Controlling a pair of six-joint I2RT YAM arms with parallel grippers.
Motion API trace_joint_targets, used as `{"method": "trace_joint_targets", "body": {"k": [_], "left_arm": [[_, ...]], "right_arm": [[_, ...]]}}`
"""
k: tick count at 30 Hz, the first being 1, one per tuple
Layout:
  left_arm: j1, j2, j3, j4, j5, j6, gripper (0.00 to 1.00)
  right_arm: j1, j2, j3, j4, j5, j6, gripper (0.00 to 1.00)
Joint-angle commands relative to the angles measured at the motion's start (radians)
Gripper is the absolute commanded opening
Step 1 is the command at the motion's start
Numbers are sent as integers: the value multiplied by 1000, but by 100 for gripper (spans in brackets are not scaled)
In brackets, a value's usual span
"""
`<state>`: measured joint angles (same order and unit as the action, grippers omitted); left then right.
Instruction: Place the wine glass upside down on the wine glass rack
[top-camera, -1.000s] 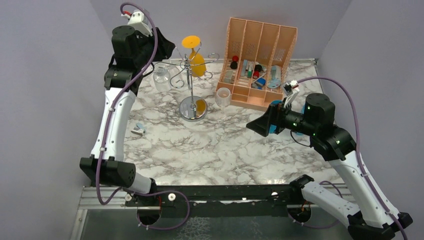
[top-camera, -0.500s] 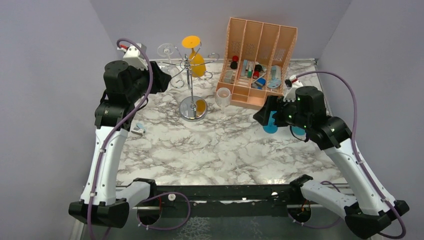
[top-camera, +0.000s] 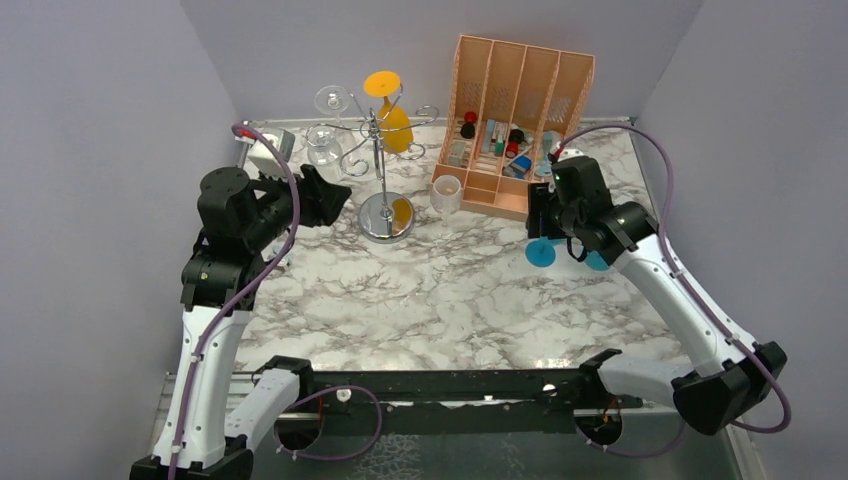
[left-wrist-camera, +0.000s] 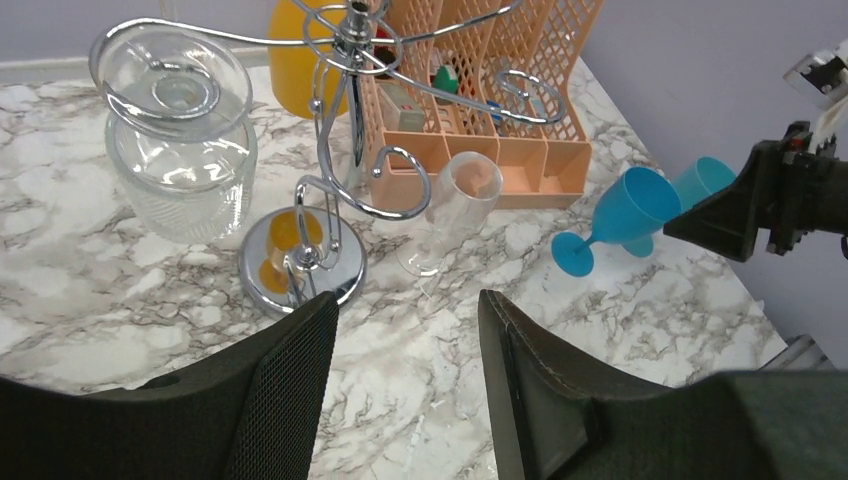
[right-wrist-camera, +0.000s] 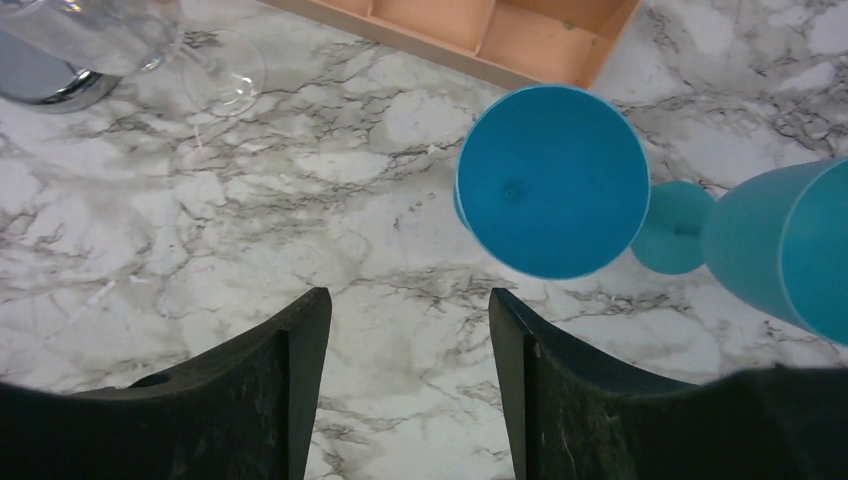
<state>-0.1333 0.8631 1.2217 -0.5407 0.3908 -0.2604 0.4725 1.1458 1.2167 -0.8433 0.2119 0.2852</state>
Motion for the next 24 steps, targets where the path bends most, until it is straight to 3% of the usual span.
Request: {"method": "trace_joint_targets", "body": {"k": [1,13,18,24], "left_arm": [[-13,-32,-40,11,72,-7,58],[-52,-91,-92,15,138,14,58],[-77,-117,-117,46,174,36,58],[-88,-131,-122,85,219,42,58]], "right_arm": [[5,59,36,44,126,-78,60],[5,133,-37,112,144,-148,50],[5,190,11,43,148,-151,39],[5,155,-3,53,47,-155,22]]}}
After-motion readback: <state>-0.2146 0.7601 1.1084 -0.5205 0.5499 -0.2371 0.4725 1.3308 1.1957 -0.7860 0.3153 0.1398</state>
